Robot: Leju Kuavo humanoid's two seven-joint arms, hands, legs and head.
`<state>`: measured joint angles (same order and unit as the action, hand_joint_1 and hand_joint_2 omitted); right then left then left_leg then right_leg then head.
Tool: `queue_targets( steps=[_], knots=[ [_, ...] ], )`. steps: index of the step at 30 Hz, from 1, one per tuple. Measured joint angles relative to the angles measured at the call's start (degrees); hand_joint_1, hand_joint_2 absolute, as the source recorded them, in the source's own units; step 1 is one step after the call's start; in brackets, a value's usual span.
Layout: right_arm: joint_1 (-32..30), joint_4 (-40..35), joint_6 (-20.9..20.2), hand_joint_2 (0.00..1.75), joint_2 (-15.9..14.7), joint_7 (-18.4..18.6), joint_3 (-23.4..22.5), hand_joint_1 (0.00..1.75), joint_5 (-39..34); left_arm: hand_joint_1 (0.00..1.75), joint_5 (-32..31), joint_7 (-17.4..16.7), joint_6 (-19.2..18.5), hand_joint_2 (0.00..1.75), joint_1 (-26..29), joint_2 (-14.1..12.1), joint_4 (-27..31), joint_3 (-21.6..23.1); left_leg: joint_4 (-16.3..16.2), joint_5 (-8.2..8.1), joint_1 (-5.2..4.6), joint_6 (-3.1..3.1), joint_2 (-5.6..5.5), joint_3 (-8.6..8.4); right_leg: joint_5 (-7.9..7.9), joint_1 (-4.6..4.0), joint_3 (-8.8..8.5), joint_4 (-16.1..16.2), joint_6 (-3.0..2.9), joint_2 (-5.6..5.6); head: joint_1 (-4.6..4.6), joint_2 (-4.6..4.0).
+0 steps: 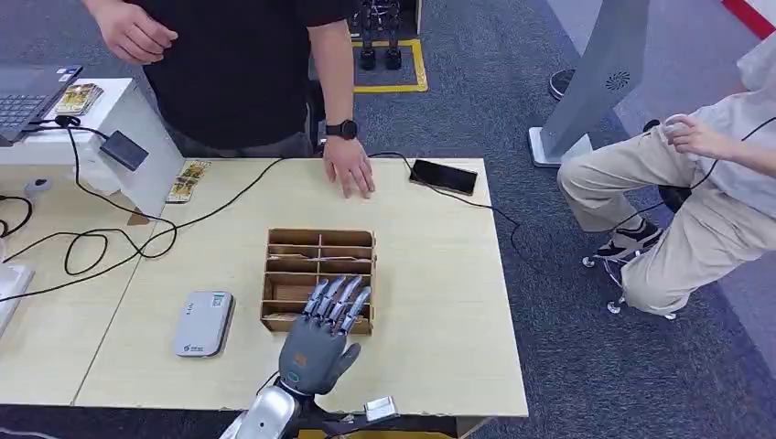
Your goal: Pass the card to the sensor for recognition and then transmit it.
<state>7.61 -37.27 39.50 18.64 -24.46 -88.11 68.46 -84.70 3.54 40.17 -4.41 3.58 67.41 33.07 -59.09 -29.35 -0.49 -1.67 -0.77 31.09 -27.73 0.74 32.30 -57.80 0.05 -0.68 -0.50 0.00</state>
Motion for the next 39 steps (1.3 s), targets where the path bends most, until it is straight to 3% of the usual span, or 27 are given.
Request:
queue_targets(
  steps=[14,30,39],
  knots=[
    [0.00,0.00,0.00,1.75,0.00,0.00,0.00,0.00,0.00,0.00,-0.04,-0.17,-0.02,1.75,-0.06,0.00,-0.52,0.00,0.00,0.00,0.00,0.00,0.00,0.00,0.00,0.00,0.00,0.00,0.00,0.00,0.00,0.00],
    [0.11,0.48,0.00,1.75,0.00,-0.35,0.00,0.00,1.22,0.00,-0.11,-7.45,-0.04,1.75,-5.58,1.86,-8.35,0.24,0.00,0.00,0.00,0.00,0.01,0.00,0.00,0.00,0.00,0.00,0.00,-0.01,0.02,0.00],
    [0.11,0.50,0.00,1.75,0.00,0.00,0.00,0.00,1.40,0.00,-0.09,-10.42,-0.02,1.75,-5.98,2.80,-9.31,0.24,0.00,0.00,0.00,0.00,0.01,0.00,0.00,0.00,0.00,0.00,0.00,0.00,0.00,0.00]
  ],
)
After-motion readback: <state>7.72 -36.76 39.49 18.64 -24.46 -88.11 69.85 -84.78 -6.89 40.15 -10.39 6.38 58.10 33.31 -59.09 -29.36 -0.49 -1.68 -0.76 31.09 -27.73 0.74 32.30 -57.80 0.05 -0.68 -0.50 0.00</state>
